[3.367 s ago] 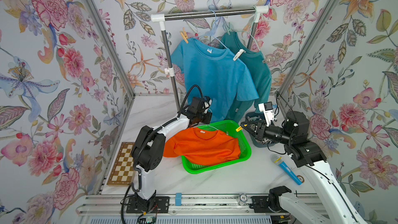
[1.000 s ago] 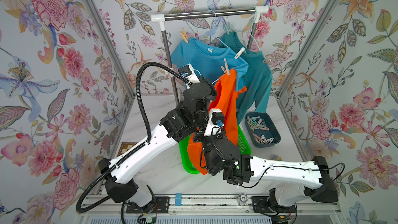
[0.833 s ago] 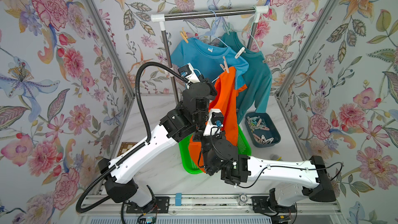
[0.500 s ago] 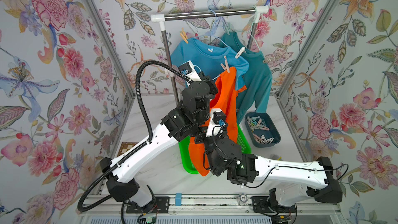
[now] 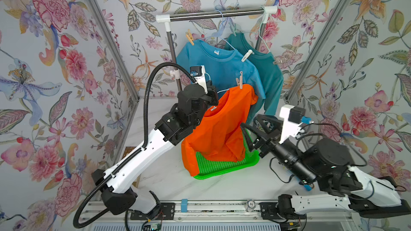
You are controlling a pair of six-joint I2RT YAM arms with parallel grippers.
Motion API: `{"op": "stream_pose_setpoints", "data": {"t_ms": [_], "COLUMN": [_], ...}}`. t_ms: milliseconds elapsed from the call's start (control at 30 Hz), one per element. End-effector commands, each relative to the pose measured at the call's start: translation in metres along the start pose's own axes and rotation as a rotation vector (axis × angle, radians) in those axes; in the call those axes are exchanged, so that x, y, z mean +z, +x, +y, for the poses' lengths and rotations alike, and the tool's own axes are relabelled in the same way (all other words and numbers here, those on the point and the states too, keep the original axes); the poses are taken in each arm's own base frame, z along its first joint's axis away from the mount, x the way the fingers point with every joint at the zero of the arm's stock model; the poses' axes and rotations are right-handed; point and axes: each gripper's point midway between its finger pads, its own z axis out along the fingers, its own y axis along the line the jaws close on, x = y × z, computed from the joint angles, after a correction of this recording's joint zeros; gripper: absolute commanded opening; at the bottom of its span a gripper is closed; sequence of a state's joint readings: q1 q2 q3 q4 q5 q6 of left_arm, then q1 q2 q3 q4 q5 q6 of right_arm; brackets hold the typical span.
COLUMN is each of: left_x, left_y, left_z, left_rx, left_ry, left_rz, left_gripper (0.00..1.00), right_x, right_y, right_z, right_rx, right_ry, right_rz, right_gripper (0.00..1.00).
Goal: Use clothespins to secure the t-shirt on both sides of the hanger
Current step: Hang the hanger on the clothesline.
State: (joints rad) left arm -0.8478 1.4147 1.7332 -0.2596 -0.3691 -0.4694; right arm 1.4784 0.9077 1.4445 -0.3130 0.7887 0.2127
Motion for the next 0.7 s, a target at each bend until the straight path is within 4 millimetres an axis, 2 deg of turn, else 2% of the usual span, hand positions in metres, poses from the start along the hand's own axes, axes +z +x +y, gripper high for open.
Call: {"op": "stream_pose_setpoints", "data": {"t_ms": [0,100,133,200,300,467,667], "left_x": [-0.040,-0.062,-0.068,-0.077,-0.087,-0.093,-0.089], "left_y": [-0.039,-0.044,-0.044,-0.033,-0.023,-0.014,-0.007], "left_z": [-0.030,-0.060,-0.068,-0.081,-0.085,-0.073,-0.074], "left_rx": [0.095,0.206,0.243,0.325,0.419,0.564,0.612], "left_ry": [0.253,0.454,0.508,0.603,0.670,0.661,0.690], "left_rz": [-0.035,0.000,0.013,0.076,0.112,0.120,0.132], "left_gripper": [0.00,0.00,0.00,0.00,0.00,0.00,0.00], "right_x": [0.002,0.015,0.020,0.034,0.050,0.067,0.076], "right_y": [-0.004,-0.015,-0.013,-0.009,0.007,0.028,0.054], "right_z": [-0.010,-0.013,-0.009,-0.010,-0.012,-0.013,0.009], "right_rx": [-0.320,-0.543,-0.584,-0.617,-0.610,-0.567,-0.499], "right_ry": [0.060,0.091,0.050,-0.019,-0.150,-0.285,-0.460], "right_rz": [0.064,0.123,0.153,0.211,0.310,0.414,0.482], "right_gripper": [0.87,0.92,0.92,0.93,0.93,0.86,0.73]}}
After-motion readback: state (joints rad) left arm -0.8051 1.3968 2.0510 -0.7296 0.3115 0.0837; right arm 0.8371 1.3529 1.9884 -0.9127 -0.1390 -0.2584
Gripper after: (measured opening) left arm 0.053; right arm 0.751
